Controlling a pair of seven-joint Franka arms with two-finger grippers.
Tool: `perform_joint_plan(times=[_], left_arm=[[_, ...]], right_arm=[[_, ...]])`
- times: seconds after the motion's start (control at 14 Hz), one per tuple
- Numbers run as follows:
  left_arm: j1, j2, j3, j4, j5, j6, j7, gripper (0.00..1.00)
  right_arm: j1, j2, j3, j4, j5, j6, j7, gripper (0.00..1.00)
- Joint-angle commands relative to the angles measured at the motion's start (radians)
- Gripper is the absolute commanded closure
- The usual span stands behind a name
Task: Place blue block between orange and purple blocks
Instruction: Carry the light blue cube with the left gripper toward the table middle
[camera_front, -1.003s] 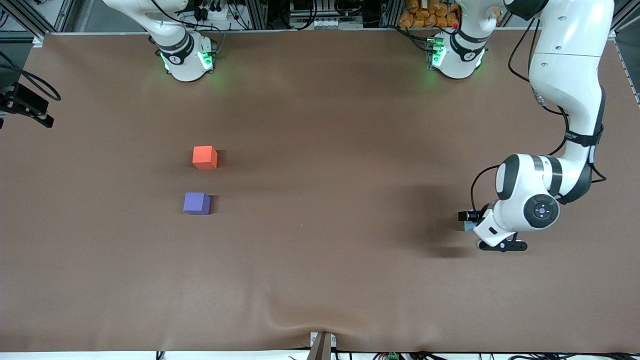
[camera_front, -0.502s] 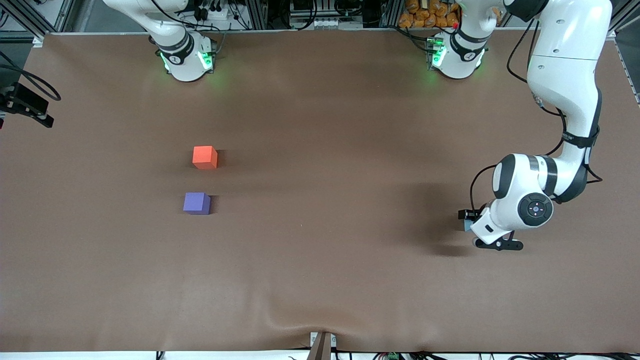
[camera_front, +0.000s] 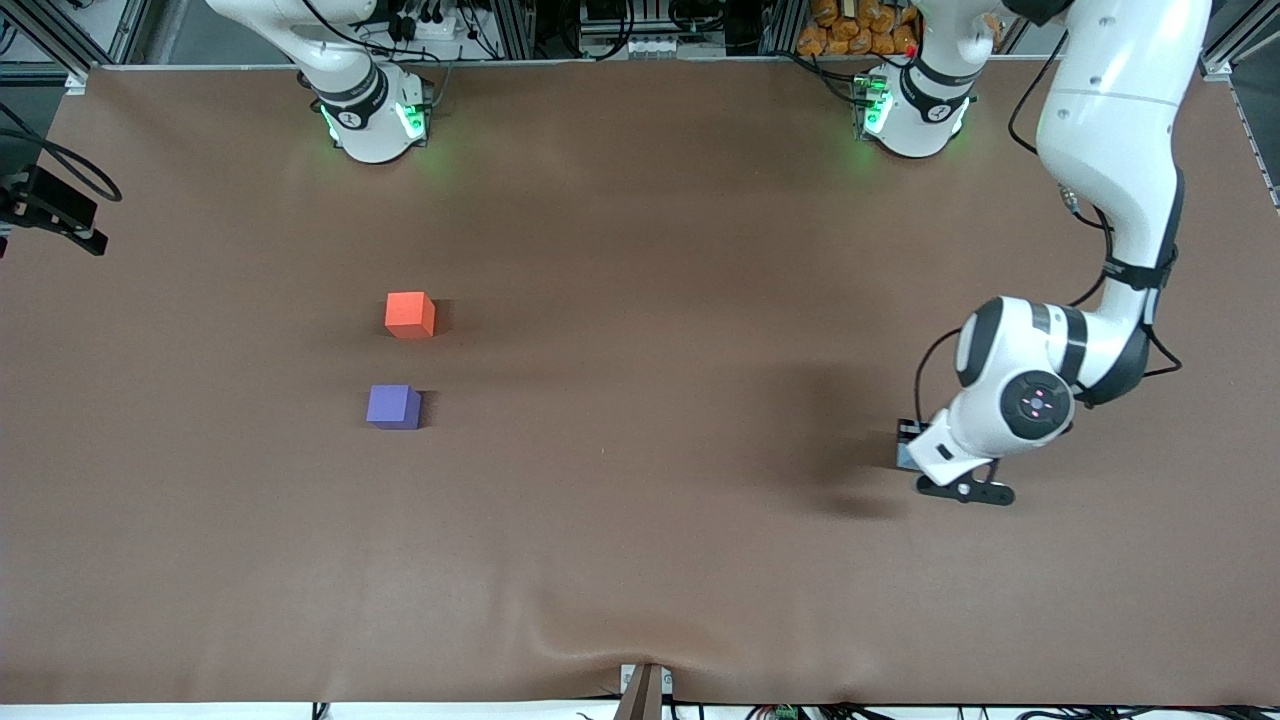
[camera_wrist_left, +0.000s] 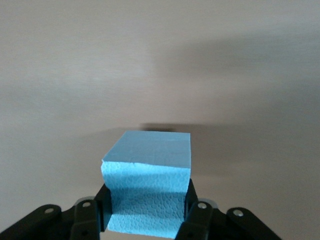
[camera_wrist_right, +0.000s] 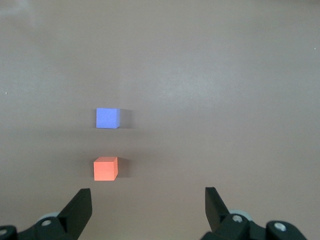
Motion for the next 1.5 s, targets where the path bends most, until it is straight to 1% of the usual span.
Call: perform_joint_plan(times=[0.0, 0.14, 0.36, 0.43, 0.5, 0.64, 0.79, 0.93, 1.0, 1.07, 1.15, 1.22, 1.29, 1.36, 1.43], left_arm=[[-0.009, -0.092, -0.108, -0.018, 0.01, -0.081, -0.14, 0.55], [-0.009, -0.112, -0.192, -0.018, 0.008, -0.112, -0.249, 0.55], [-0.028, -0.109, -0.317, 0.001, 0.01, -0.121, -0.403, 0.55], [-0.055, -0.103, -0.335, 0.028, 0.007, -0.127, -0.452, 0.55], [-0.104, -0.098, -0.337, 0.048, 0.002, -0.141, -0.501, 0.54], [-0.21, -0.048, -0.335, 0.105, 0.004, -0.141, -0.616, 0.54], [-0.326, 0.03, -0.32, 0.175, 0.008, -0.141, -0.716, 0.54], [-0.409, 0.104, -0.311, 0.232, 0.016, -0.137, -0.789, 0.54], [-0.452, 0.138, -0.281, 0.26, 0.018, -0.131, -0.82, 0.54], [-0.513, 0.161, -0.226, 0.284, 0.018, -0.128, -0.833, 0.53], [-0.585, 0.182, -0.152, 0.3, 0.016, -0.121, -0.839, 0.47], [-0.656, 0.198, -0.079, 0.303, 0.016, -0.106, -0.843, 0.26], [-0.716, 0.207, -0.02, 0.3, 0.018, -0.094, -0.843, 0.0], [-0.759, 0.21, 0.022, 0.3, 0.018, -0.094, -0.842, 0.0], [-0.768, 0.203, 0.036, 0.3, 0.018, -0.094, -0.839, 0.0]], right_arm=[[-0.016, 0.006, 0.012, 0.014, 0.0, -0.01, -0.006, 0.0], [-0.018, 0.006, 0.012, 0.014, 0.0, -0.01, -0.006, 0.0], [-0.016, 0.006, 0.012, 0.014, 0.0, -0.01, -0.006, 0.0], [-0.018, 0.006, 0.012, 0.014, 0.0, -0.01, -0.006, 0.0], [-0.018, 0.006, 0.012, 0.014, 0.0, -0.01, -0.006, 0.0], [-0.016, 0.006, 0.012, 0.014, 0.0, -0.01, -0.006, 0.0], [-0.016, 0.006, 0.012, 0.014, 0.0, -0.01, -0.006, 0.0], [-0.016, 0.006, 0.012, 0.014, 0.0, -0.01, -0.006, 0.0], [-0.016, 0.006, 0.012, 0.014, 0.0, -0.01, -0.007, 0.0], [-0.016, 0.006, 0.012, 0.014, 0.0, -0.01, -0.006, 0.0], [-0.016, 0.006, 0.012, 0.014, 0.0, -0.01, -0.006, 0.0], [-0.016, 0.006, 0.012, 0.014, 0.0, -0.01, -0.006, 0.0], [-0.016, 0.006, 0.012, 0.014, 0.0, -0.01, -0.006, 0.0], [-0.018, 0.006, 0.012, 0.014, 0.0, -0.01, -0.006, 0.0], [-0.018, 0.006, 0.012, 0.014, 0.0, -0.01, -0.007, 0.0]])
